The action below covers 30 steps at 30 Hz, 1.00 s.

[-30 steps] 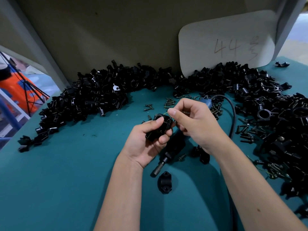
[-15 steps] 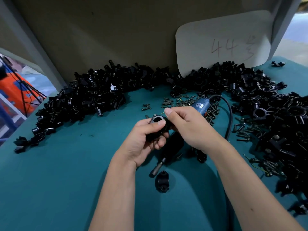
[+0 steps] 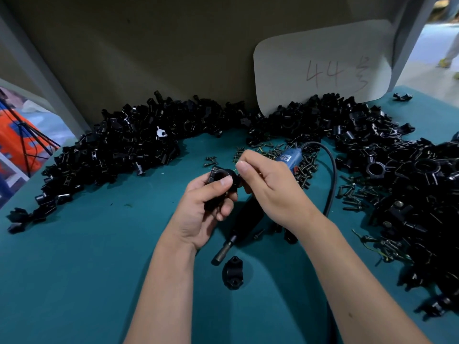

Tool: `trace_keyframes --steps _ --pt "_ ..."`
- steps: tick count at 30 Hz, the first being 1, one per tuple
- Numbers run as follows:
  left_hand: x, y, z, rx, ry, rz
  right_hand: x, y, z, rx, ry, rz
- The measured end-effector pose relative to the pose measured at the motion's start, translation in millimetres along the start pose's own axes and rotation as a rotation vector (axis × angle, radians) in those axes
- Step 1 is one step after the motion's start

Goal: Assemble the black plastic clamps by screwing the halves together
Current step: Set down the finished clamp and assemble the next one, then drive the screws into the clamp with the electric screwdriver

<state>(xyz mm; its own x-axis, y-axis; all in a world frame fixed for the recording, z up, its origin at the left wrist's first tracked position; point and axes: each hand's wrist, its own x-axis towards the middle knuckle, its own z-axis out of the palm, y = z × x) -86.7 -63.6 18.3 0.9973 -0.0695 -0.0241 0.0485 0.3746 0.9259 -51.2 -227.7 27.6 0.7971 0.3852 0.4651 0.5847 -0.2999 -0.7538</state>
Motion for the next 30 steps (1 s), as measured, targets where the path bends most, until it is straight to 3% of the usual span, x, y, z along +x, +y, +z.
trace_keyframes --steps 12,18,21,23,26,30 --pt "1 -4 2 0.063 -0.068 -0.032 3 1 -7 -0.083 -0.069 0.054" --pt "5 -10 8 0.162 0.000 0.079 5 -2 0 -0.078 0.092 0.173" --pt "7 -12 10 0.156 0.018 0.109 1 0 8 -0.183 0.344 0.277" --pt "8 -12 9 0.171 0.072 0.123 -2 7 8 -0.417 0.479 0.369" --pt "9 -11 4 0.171 0.105 0.141 -3 14 6 -0.645 0.424 0.590" --pt "10 -11 1 0.157 0.075 0.133 -3 16 11 -0.631 0.349 0.703"
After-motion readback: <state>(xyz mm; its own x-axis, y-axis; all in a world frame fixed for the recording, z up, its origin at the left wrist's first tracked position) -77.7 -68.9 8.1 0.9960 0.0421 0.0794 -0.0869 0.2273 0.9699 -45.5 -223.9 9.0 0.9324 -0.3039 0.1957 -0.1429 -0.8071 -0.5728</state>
